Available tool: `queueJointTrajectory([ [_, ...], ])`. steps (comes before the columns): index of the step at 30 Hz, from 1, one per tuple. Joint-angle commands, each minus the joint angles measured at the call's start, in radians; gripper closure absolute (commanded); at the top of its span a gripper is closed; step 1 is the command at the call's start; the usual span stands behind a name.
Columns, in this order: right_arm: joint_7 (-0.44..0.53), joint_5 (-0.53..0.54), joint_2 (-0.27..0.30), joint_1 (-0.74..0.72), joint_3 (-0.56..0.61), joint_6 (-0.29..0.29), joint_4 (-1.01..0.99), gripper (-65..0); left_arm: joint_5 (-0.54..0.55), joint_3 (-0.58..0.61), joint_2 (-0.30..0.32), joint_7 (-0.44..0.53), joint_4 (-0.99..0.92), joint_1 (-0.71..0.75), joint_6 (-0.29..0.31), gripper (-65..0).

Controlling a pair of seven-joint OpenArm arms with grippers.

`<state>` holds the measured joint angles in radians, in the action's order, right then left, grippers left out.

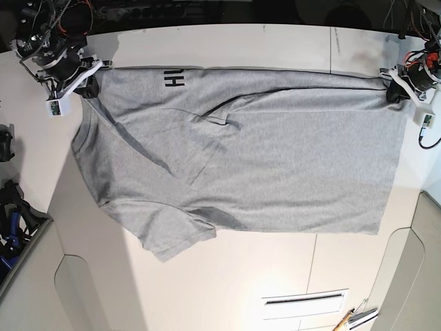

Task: Fold the T-shirt properly
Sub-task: 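Pull the shirt edge with both grippers to straighten it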

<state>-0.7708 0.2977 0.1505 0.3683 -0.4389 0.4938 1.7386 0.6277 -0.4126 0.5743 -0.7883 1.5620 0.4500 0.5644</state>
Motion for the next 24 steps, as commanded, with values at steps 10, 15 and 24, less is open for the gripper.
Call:
queueJointTrajectory([
  [10, -0.053, 0.034, 0.053, 0.082, -0.005, 0.0, 0.021, 0.0, 0.05, -0.01, 0.006, -0.027, 0.008, 0.151, -0.052, 0.0],
  [15, -0.079, 0.043, 0.054, 0.13, -0.013, 0.0, 0.076, 0.0, 0.053, -0.057, -0.05, -0.032, 0.008, 0.206, -0.043, 0.0],
  [24, -0.089, 0.043, 0.054, 0.186, -0.082, 0.0, 0.167, 0.0, 0.23, -0.167, -0.092, -0.119, 0.01, 0.254, 0.066, 0.0],
])
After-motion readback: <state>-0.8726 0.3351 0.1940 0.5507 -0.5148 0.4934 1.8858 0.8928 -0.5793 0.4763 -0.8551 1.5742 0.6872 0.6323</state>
